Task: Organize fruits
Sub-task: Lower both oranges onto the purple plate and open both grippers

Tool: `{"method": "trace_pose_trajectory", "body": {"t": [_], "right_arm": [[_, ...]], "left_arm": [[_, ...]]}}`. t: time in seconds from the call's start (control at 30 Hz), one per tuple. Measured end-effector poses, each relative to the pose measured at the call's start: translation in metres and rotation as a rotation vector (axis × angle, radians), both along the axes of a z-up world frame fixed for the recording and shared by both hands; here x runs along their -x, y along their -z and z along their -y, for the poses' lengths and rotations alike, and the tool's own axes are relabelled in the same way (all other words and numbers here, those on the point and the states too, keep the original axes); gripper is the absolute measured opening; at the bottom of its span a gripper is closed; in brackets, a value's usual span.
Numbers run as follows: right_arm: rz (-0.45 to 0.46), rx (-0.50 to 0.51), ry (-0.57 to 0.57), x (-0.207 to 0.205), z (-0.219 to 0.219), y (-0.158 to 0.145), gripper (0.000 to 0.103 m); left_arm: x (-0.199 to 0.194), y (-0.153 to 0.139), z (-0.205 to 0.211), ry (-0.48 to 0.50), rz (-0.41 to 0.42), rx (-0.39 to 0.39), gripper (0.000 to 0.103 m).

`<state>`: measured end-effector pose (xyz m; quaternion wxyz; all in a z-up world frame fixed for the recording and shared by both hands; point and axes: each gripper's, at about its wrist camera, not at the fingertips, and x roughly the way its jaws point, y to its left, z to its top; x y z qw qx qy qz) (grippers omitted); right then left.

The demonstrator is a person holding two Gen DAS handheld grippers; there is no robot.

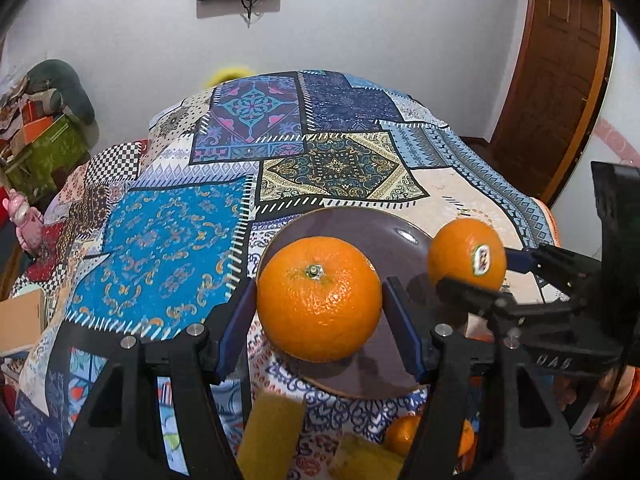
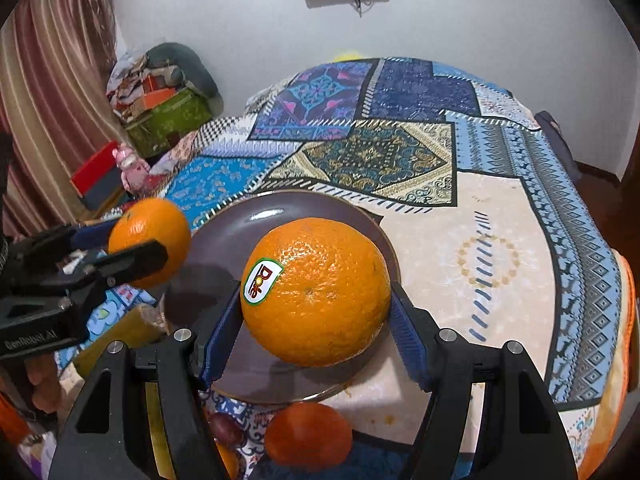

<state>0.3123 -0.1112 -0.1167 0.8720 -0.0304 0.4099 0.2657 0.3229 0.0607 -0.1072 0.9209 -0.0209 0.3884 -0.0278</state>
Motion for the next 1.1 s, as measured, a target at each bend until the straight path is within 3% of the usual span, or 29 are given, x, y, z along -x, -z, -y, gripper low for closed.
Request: {"method": "trace_pose_trajectory", "body": {"t": [0.53,0.83,1.1], "right_arm": [[-0.034,0.112,-0.080,-0.020,-0.021,0.018,0.067],[-0.038,0.128,-0.111,-0.026,-0.029,0.026,0.067],[-0.044,0.125,-0.118,-0.027,-0.028,0.026,0.068]], "left_arm": [[-0.038,0.027,0.003,0.028,-0.120,0.064,0.064],[-0.048,0.038,0.012,0.043,-0.170,0.037,0.064],[-0.044,0.026,0.024,0.059,-0.097,-0.019,0.064]]}}
